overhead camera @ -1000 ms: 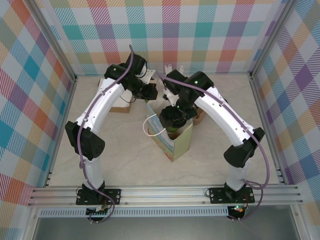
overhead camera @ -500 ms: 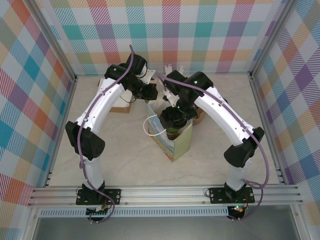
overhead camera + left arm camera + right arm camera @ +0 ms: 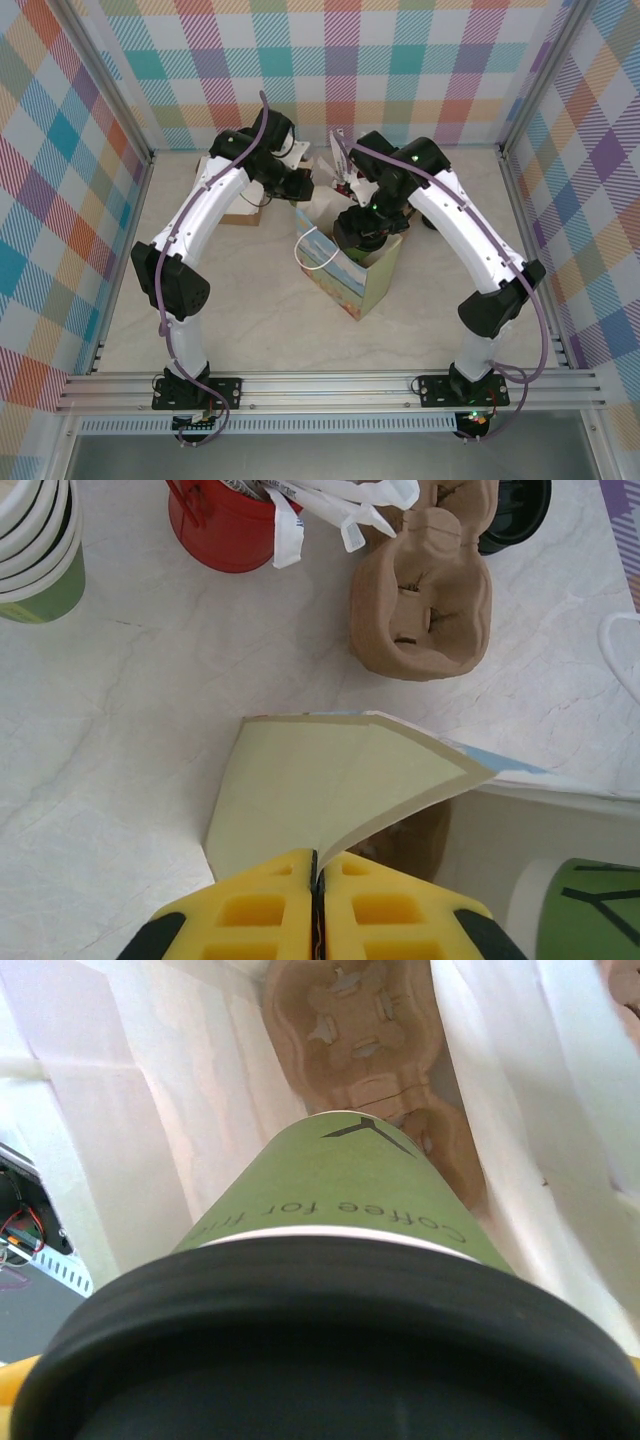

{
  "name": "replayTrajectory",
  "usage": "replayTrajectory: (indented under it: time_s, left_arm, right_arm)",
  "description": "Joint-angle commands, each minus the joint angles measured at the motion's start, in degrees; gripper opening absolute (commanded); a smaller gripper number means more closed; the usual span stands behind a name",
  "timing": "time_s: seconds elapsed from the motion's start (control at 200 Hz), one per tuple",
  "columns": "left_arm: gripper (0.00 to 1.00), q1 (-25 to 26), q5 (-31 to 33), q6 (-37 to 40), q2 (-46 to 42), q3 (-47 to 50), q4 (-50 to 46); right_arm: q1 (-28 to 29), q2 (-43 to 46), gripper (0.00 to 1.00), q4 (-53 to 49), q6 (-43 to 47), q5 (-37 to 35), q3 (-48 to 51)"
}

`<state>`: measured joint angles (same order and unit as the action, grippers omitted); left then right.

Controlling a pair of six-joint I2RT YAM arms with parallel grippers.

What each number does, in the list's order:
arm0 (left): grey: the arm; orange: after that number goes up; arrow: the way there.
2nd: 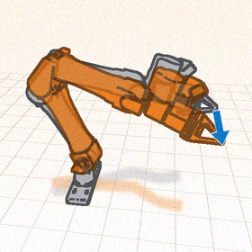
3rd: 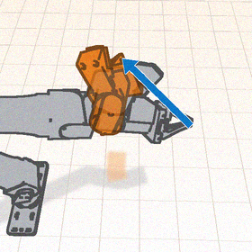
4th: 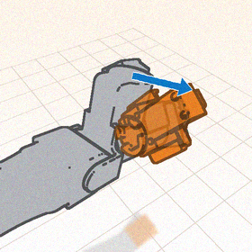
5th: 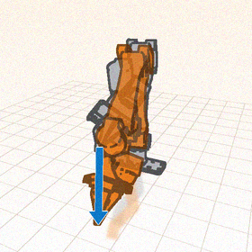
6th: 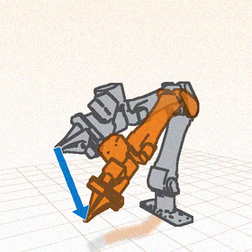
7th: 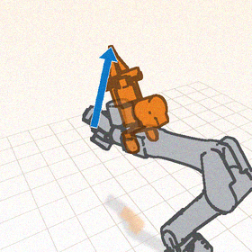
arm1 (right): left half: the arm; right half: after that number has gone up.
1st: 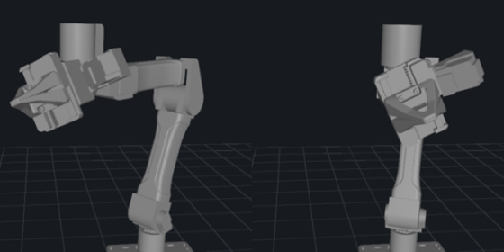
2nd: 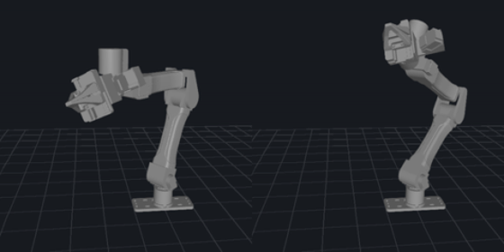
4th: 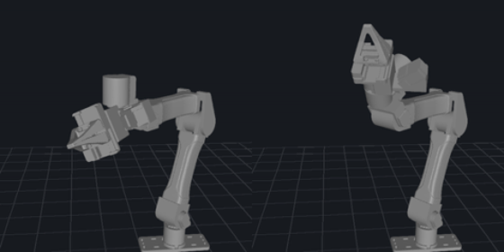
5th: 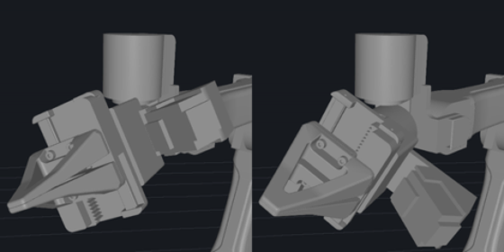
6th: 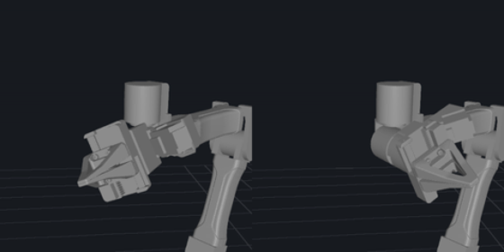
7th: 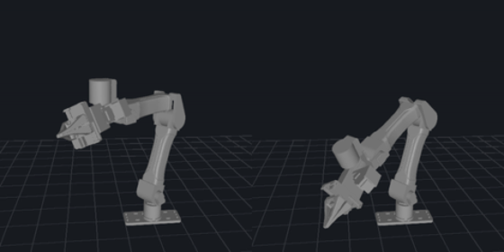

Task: Pack the takeout coffee

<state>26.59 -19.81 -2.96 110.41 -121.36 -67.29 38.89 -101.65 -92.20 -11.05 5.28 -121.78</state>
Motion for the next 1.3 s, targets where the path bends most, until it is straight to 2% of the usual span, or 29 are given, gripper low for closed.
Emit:
replayTrajectory:
  time_s: [0.0,0.23,0.455,0.735,0.895,1.295]
  left_arm:
    - [0.09,0.4,1.3,1.4,-1.0,1.5,-1.4]
    - [0.1,0.5,1.2,1.6,-1.0,1.6,-1.3]
    - [0.1,0.5,0.6,1.4,-0.9,1.5,-1.0]
    - [0.1,0.7,-0.4,0.9,-0.5,1.1,-0.5]
    - [0.1,0.9,-0.4,0.9,-0.4,0.9,-0.6]
    - [0.1,0.9,0.0,0.9,-0.3,0.8,-0.6]
  right_arm:
    - [-0.6,1.5,0.86,-9.1,1.3,1.2,1.5]
    - [-0.7,1.0,0.86,-8.8,2.0,-0.4,5.1]
    - [-0.1,0.4,0.85,-7.7,3.2,1.0,6.1]
    - [2.0,-3.4,0.85,-8.1,3.9,0.6,2.8]
    - [2.8,-6.1,0.85,-10.1,4.7,-1.9,0.0]
    - [2.8,-6.5,0.84,-9.9,6.0,-7.6,2.0]
